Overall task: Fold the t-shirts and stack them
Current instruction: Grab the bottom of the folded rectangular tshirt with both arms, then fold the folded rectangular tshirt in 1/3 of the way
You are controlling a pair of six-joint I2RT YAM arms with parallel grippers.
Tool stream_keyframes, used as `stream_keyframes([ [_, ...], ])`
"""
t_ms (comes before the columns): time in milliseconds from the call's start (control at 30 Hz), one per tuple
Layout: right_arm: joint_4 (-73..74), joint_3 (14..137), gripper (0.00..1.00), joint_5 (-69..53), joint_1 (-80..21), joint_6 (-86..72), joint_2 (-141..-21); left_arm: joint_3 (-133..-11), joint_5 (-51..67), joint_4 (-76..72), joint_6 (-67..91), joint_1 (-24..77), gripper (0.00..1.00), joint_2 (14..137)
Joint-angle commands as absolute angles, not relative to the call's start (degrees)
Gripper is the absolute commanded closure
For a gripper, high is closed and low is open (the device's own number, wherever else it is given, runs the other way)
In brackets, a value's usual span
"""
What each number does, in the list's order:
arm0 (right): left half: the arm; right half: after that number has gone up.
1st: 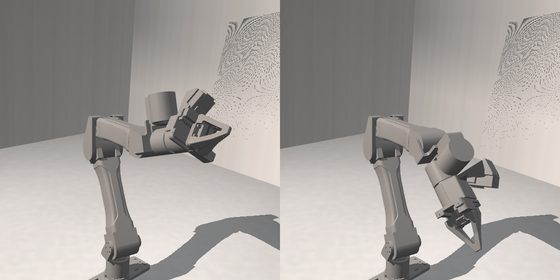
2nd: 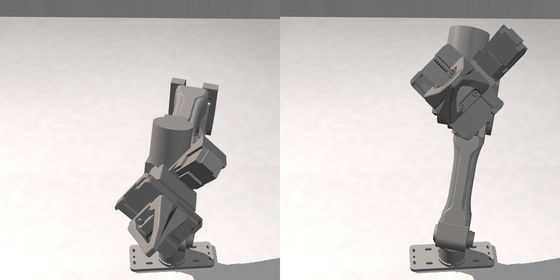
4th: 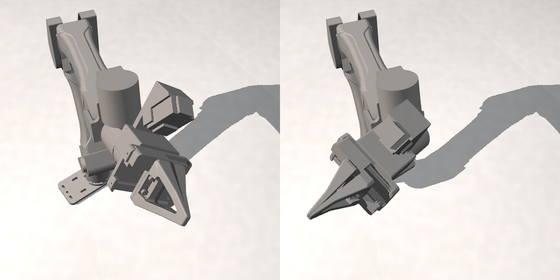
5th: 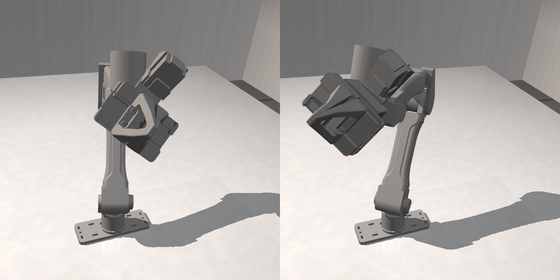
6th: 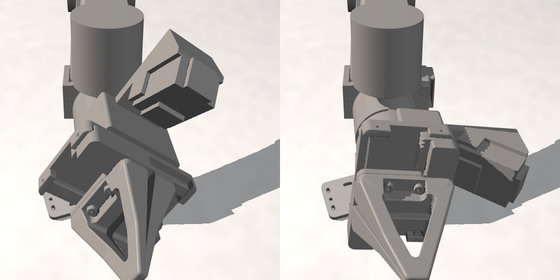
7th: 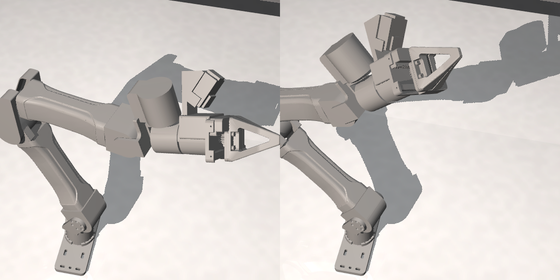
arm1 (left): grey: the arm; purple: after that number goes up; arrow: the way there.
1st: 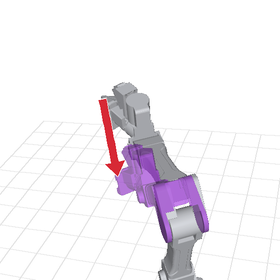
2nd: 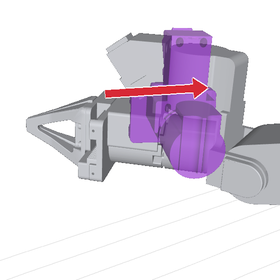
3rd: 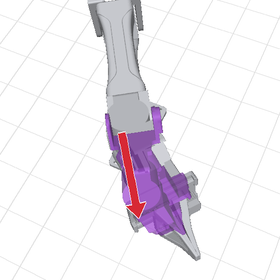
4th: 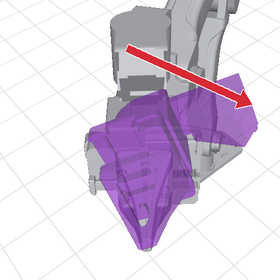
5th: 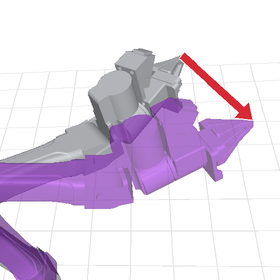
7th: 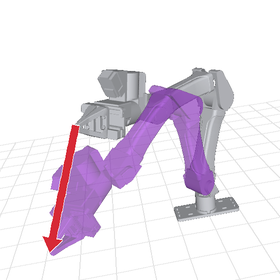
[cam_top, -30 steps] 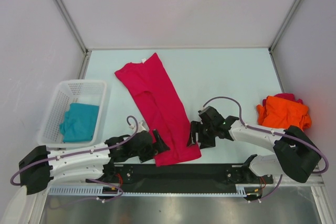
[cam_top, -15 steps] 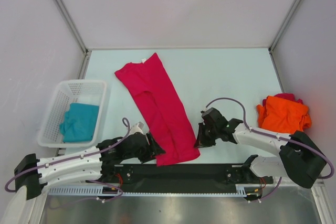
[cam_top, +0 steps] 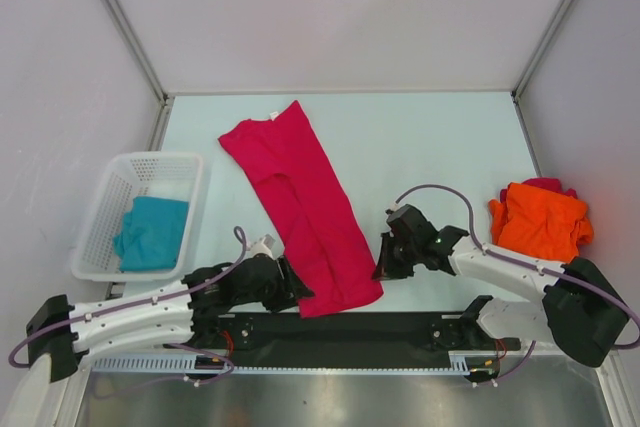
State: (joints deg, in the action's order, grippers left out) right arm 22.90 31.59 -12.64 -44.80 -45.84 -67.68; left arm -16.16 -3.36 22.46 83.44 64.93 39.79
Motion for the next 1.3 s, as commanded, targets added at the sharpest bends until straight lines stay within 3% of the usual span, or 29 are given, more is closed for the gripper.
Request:
stream_keyframes([
  [0, 23.9, 34.5, 1.0, -11.6, -45.1, -44.8, -68.9, -16.6, 1.6, 20.9, 79.1, 65.2, 0.32, 46.6],
  [100, 24.3, 34.7, 1.0, -11.3, -45.0, -44.7, -69.5, -19.4, 2.2, 23.5, 75.7, 65.8, 0.21, 55.1],
  [200, 24.1, 34.8, 1.0, -11.3, -45.0, -44.6, -70.1, -20.7, 2.5, 22.9, 74.4, 66.8, 0.23, 62.9],
  [233, 24.2, 35.0, 1.0, -11.4, -45.0, -44.5, -70.5, -20.7, 3.1, 22.1, 74.3, 67.0, 0.29, 64.1],
  [267, 24.3, 35.1, 0.99, -11.4, -45.0, -44.5, -70.6, -20.4, 3.3, 19.3, 74.5, 67.2, 0.51, 65.1],
  [333, 24.7, 35.3, 1.0, -11.3, -44.9, -44.1, -70.7, -19.3, 4.2, 16.4, 75.5, 67.8, 0.68, 66.7],
  [367, 25.0, 35.4, 1.0, -11.0, -44.9, -43.9, -70.6, -19.2, 4.2, 14.7, 76.3, 67.9, 0.86, 66.6],
  [467, 26.4, 36.6, 1.0, -10.7, -44.3, -42.8, -70.5, -20.7, 3.1, 16.4, 76.3, 68.3, 0.99, 65.2],
  [833, 37.5, 57.3, 1.0, -8.4, -39.2, -33.5, -75.4, -34.1, 4.0, 30.0, 67.4, 58.1, 0.98, 52.7],
  [1267, 40.4, 77.4, 1.0, -14.2, -33.8, -26.8, -94.9, -40.6, 7.3, 31.1, 52.7, 32.3, 0.95, 56.4],
])
